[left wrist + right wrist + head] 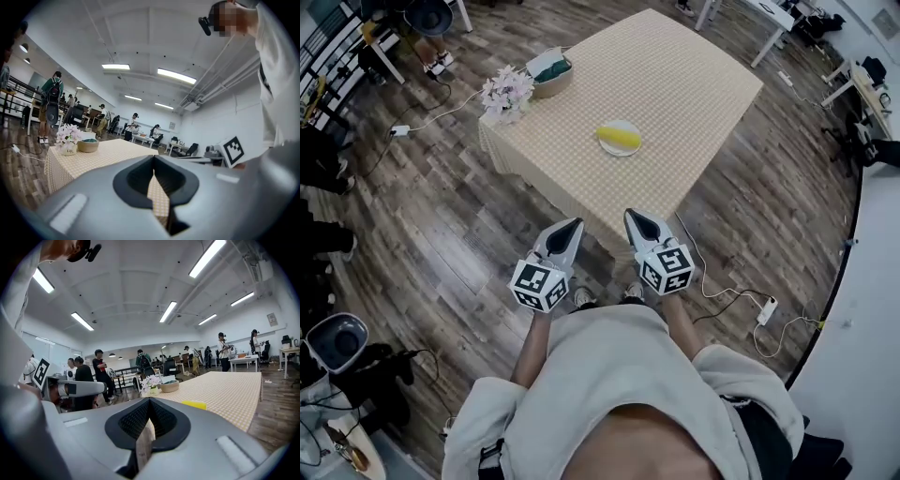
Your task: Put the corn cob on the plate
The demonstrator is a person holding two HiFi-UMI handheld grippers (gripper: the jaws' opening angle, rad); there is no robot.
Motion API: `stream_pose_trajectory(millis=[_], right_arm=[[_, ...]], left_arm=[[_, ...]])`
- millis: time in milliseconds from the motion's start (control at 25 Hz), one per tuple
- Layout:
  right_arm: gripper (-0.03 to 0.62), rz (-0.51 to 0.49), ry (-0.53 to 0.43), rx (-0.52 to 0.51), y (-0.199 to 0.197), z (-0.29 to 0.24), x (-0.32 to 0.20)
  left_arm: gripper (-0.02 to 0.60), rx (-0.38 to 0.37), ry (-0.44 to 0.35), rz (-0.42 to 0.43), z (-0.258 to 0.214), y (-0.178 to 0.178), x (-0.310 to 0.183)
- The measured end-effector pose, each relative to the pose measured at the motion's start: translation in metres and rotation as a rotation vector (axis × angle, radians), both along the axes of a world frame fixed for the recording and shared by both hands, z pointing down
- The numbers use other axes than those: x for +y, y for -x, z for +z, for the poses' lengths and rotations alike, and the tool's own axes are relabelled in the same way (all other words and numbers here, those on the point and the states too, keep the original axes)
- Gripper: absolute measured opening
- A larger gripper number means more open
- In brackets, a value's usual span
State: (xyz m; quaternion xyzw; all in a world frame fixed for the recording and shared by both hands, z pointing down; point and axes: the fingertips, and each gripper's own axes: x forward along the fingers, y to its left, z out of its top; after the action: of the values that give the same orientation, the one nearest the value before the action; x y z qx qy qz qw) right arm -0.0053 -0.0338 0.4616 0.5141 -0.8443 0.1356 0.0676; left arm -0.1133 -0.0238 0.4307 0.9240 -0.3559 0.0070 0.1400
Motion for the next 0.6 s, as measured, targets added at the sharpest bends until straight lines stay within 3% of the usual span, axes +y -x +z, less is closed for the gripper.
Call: stream_pose_trajectory(millis=[600], right_arm=[[-0.003,-0.054,-0.009,-0.033,-0.059,-0.003,0.115]], left_arm=[[0.008,-0.025,0.003,-0.008,-0.005,-0.086,0.120]])
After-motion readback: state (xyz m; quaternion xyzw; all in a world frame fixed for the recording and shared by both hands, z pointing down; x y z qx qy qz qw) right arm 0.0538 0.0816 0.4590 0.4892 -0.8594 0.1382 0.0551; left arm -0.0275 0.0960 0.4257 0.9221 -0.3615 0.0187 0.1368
